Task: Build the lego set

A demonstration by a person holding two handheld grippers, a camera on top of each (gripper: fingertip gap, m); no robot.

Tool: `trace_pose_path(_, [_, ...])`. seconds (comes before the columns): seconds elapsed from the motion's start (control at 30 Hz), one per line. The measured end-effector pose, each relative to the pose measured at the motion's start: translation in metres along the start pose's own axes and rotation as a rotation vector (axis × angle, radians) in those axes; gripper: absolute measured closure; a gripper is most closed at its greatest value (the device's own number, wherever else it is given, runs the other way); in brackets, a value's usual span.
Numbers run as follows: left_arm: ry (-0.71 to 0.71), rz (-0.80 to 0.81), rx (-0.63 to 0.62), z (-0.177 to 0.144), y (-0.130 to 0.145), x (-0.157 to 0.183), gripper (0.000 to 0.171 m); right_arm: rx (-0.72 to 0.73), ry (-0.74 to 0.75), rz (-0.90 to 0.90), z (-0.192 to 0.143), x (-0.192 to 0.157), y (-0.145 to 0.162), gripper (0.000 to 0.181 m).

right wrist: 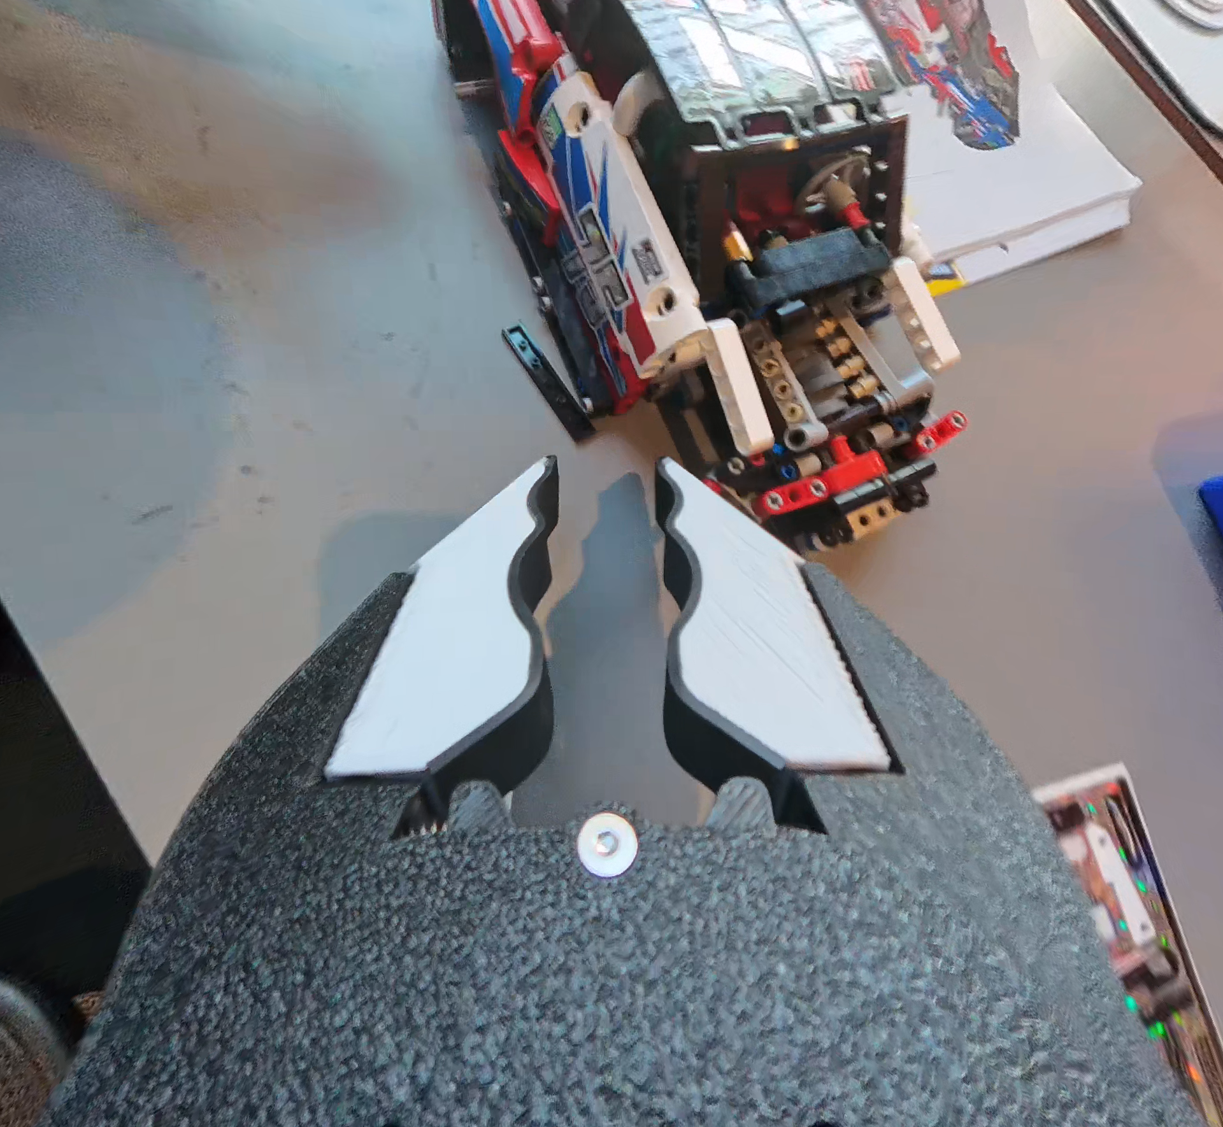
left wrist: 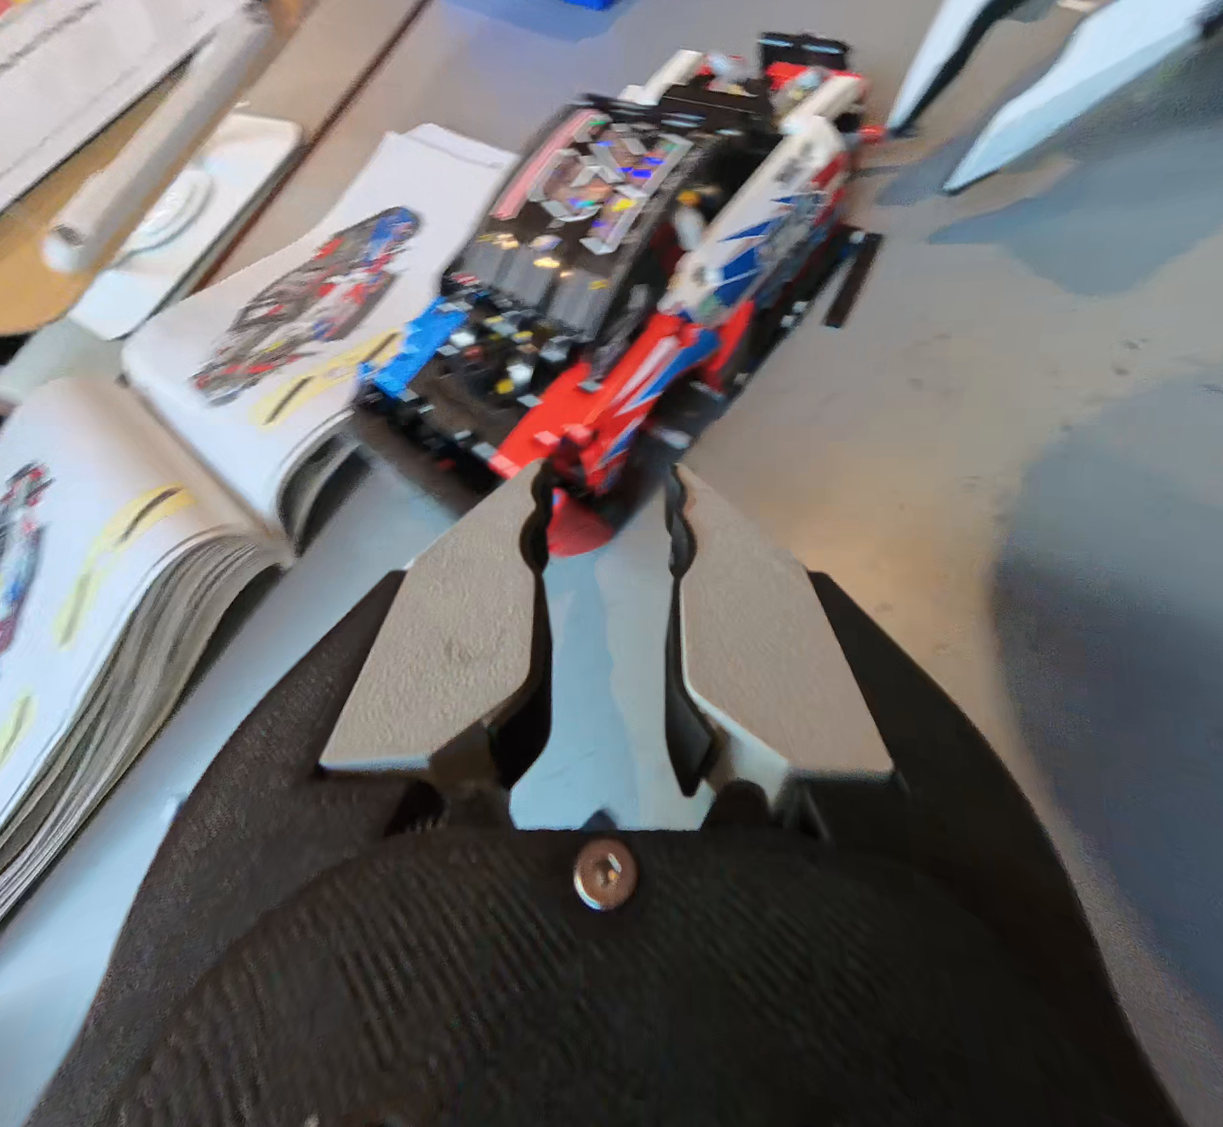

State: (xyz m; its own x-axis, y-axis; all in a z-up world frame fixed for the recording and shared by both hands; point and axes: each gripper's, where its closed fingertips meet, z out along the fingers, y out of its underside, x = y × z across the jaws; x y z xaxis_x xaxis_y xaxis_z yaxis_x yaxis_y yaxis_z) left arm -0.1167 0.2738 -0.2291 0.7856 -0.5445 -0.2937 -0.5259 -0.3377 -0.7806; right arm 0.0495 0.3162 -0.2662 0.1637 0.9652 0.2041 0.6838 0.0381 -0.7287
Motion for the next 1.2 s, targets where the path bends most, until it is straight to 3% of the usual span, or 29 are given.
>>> trace_pose_path(0.07, [-0.060, -0.059, -0.009, -0.010, 0.010, -0.031, 0.125, -0.003, 0.058, 0.025, -0.012, 0.017, 0.006, 0.152])
trace_pose_path(0.17, [0.011, -0.215, -0.053, -0.011, 0.031, -0.050, 0.105, 0.041, 0.089, 0.147, -0.026, 0.043, 0.013, 0.150])
trace_pose_path(0.27, [0.124, -0.304, -0.053, -0.001, 0.041, -0.055, 0.092, 0.034, 0.044, 0.227, -0.024, 0.054, 0.022, 0.134])
trace_pose_path(0.4, [0.327, -0.340, -0.075, 0.013, 0.040, -0.038, 0.083, -0.022, -0.050, 0.301, -0.005, 0.059, 0.032, 0.114])
trace_pose_path(0.5, [0.351, -0.290, -0.076, 0.023, 0.037, -0.033, 0.082, -0.023, -0.161, 0.348, 0.007, 0.054, 0.029, 0.105])
trace_pose_path(0.67, [0.431, -0.229, -0.084, 0.034, 0.036, -0.009, 0.083, 0.010, -0.247, 0.390, 0.015, 0.052, 0.020, 0.105])
trace_pose_path(0.93, [0.337, -0.084, -0.123, 0.033, 0.047, -0.008, 0.096, -0.008, -0.208, 0.365, 0.012, 0.048, 0.022, 0.105])
trace_pose_path(1.03, [0.304, -0.072, -0.111, 0.021, 0.052, -0.025, 0.102, 0.002, -0.193, 0.297, -0.003, 0.051, 0.025, 0.105])
trace_pose_path(1.2, [0.254, -0.121, -0.108, 0.008, 0.056, -0.069, 0.123, -0.076, -0.129, 0.165, -0.017, 0.070, 0.044, 0.126])
